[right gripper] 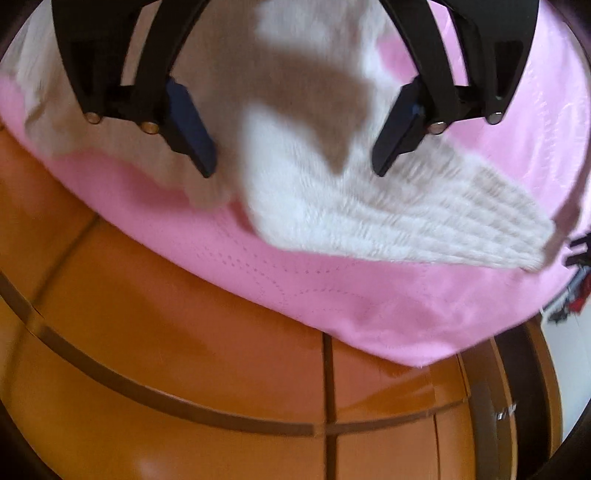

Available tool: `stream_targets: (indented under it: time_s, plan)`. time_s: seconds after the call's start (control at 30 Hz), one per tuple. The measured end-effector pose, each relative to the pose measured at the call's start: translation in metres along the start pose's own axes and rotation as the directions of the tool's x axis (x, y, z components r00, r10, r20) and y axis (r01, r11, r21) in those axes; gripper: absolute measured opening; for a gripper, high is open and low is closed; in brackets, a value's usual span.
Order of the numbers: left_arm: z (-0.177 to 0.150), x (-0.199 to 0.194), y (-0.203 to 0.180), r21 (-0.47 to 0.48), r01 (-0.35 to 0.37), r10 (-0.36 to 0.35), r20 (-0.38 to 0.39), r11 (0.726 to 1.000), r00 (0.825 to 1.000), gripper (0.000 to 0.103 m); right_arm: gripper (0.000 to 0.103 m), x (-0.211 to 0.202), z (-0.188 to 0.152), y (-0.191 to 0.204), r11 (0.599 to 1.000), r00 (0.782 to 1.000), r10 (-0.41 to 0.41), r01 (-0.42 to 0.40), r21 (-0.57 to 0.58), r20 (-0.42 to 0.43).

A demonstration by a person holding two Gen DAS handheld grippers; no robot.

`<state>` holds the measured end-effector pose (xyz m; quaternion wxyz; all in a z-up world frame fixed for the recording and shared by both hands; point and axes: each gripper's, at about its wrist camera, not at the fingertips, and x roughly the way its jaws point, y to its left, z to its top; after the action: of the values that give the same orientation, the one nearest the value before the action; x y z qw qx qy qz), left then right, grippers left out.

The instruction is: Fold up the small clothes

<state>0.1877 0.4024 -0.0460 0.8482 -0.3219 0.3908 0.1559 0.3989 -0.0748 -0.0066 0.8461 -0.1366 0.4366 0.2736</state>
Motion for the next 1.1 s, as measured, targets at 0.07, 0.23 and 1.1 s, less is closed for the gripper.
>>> stream_targets:
  time_s: [0.07,0.23,1.1]
  plan:
    - [-0.003,0.008,-0.013,0.001,0.042,-0.042,-0.002,0.999,0.999,0.072,0.091,-0.022,-0.018,-0.011,0.998,1.0,0.011,-0.012,0.054,0.006]
    - [-0.016,0.046,-0.06,0.162,-0.081,0.086,-0.025,0.983,0.996,0.011,0.091,-0.064,-0.074,-0.04,0.98,0.998,0.053,-0.044,0.192,-0.045]
    - [-0.275,-0.077,-0.141,0.377,0.467,-0.285,-0.445,0.8,0.849,0.051,0.094,-0.268,-0.278,-0.147,0.773,0.974,-0.224,0.193,0.604,-0.026]
